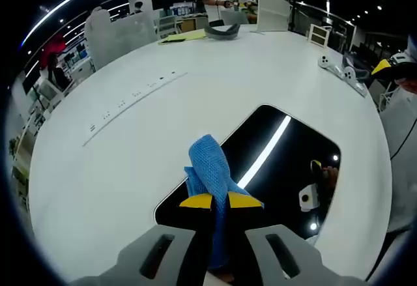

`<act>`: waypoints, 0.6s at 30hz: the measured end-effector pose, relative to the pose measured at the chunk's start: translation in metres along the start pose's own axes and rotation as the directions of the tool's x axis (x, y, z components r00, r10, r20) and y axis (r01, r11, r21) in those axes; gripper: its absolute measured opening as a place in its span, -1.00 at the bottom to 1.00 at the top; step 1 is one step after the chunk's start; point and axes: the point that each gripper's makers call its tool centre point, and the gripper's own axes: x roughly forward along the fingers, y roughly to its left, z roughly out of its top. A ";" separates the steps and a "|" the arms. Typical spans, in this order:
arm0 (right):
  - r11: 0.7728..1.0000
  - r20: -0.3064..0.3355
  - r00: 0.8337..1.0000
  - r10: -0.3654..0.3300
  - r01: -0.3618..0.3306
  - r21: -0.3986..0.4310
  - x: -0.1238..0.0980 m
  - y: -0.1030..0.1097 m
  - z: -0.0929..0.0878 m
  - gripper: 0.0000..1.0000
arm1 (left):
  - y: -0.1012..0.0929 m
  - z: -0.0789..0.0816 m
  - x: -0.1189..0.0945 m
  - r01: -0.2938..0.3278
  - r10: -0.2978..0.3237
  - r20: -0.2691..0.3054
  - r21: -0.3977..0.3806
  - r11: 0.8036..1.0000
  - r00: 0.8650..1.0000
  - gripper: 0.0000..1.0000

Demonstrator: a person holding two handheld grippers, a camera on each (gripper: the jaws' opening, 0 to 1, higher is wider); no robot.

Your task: Wipe the mirror surface with the cleaning cloth until all visible marks leave the cleaned area.

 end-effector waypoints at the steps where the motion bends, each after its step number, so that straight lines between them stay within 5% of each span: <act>1: 1.000 -0.001 1.000 0.000 0.000 0.001 0.000 0.000 0.000 0.98 | 0.001 0.000 0.000 -0.002 0.002 0.001 0.001 1.000 1.000 -0.93; 18: 1.000 -0.005 1.000 0.015 -0.015 0.005 0.008 0.007 0.001 0.98 | 0.009 0.001 0.001 -0.027 0.027 0.013 -0.015 1.000 1.000 -0.93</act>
